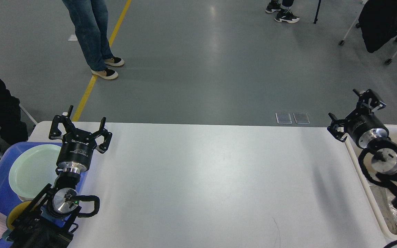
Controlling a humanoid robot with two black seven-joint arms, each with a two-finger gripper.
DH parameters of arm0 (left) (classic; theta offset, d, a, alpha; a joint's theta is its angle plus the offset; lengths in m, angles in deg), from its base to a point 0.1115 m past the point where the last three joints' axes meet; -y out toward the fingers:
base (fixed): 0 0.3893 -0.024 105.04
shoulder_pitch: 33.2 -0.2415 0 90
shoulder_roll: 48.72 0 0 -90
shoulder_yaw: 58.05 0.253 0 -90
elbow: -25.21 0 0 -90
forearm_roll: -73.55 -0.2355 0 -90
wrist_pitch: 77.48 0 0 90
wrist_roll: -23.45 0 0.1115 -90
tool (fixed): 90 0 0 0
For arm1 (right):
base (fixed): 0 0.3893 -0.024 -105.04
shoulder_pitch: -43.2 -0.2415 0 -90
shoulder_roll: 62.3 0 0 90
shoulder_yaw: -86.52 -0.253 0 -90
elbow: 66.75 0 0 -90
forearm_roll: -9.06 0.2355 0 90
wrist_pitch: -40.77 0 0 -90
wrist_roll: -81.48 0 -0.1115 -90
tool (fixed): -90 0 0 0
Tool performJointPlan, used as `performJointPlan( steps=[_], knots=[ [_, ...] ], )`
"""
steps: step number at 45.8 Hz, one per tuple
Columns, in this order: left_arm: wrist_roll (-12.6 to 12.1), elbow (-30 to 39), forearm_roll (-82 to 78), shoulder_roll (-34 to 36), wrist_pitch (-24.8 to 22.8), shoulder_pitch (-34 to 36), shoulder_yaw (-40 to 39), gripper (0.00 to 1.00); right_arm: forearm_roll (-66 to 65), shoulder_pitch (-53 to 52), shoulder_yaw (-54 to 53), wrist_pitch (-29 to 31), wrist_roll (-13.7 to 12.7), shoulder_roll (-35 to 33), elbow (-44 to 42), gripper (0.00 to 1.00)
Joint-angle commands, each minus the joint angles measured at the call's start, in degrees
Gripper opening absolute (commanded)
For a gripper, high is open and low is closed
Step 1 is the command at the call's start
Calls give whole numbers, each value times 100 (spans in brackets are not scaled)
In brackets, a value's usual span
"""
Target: Tidy desktop
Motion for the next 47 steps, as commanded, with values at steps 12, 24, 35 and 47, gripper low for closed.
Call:
performJointPlan(
  steps=[12, 24, 35, 47],
  knots=[
    [-2, 0, 1, 0, -1, 9, 0, 96, -187, 938, -260, 857, 1625, 714, 165, 100],
    [-2, 0, 1, 0, -1, 0, 0, 96, -187, 1070, -269, 261, 1590, 846, 534, 100],
    [-2, 0, 1, 0, -1, 9, 0, 96, -187, 1079, -374, 145, 1748, 803, 579, 100],
    [-2, 0, 1, 0, -1, 9, 0, 96, -187, 1061, -418, 216, 1748, 855, 605, 100]
  ],
)
